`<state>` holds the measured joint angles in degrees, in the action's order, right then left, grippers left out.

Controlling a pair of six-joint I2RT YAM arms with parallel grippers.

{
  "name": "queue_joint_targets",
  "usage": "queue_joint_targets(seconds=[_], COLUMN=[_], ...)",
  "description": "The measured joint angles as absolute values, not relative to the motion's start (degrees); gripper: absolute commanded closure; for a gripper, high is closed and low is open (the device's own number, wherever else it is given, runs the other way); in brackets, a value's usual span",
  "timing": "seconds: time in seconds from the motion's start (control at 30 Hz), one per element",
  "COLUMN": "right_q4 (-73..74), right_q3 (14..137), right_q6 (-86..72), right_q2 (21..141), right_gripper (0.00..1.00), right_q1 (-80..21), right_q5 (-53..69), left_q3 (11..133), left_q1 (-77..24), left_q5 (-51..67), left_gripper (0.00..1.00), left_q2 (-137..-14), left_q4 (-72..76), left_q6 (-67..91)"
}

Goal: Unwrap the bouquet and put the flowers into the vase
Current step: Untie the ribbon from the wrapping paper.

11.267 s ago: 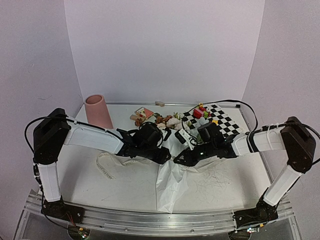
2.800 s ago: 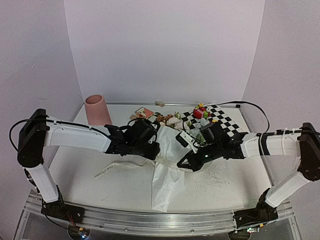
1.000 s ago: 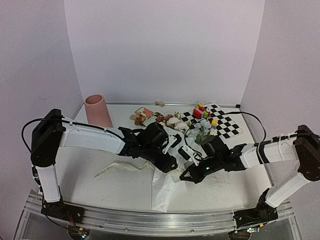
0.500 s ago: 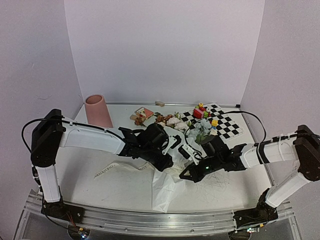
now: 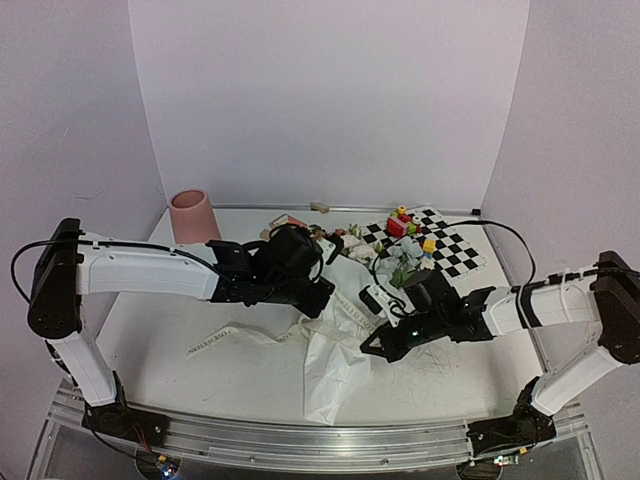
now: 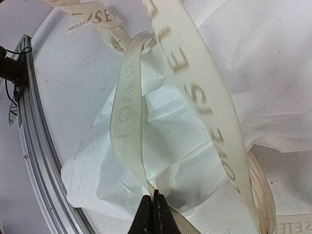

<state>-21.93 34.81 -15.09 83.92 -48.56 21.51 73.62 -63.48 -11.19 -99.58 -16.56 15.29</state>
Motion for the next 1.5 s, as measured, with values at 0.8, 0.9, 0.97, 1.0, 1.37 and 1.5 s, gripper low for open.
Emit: queue_joint_targets(seconds=[0.8,0.9,0.97,1.0,1.37,1.5], right_q4=[-13.79,-10.23,-8.28,-7.48,-8.34,-10.01], right_q3=[34.09,34.23,34.57,34.76,35.88,39.56], right_q6=[-24.98,-27.71,-29.03,-28.93,-21.61,-19.02], right_q2=[67.95,68.91,70.35,71.06,72.13,74.98], right_gripper=[0.99,0.81,0.69,0.67,0.45,0.45], right_q1=[-48.56,-48.58,-48.56,-48.56,-48.58,-48.58], right_q5=[-13.25,-17.18,-17.94,-17.94,-6.64,-0.11], left_q3=[61.88,60.33,59.51,59.15,58.88,59.76], left_q1=[-63.44,-63.37,-63.34,-63.33,-63.33,-63.33], left_q5=[-35.37,-36.25,-36.23,-36.05,-33.91,-33.16], left_gripper=[0.99,0.79,0.62,0.57,0.42,0.44], left_q2=[-90.99,-90.34,-90.28,-90.27,-90.26,-90.56], left_q4=[-20.33,-21.84,-22.97,-23.42,-24.62,-24.64], left_q6=[31.77,34.43,35.25,36.03,35.55,34.89])
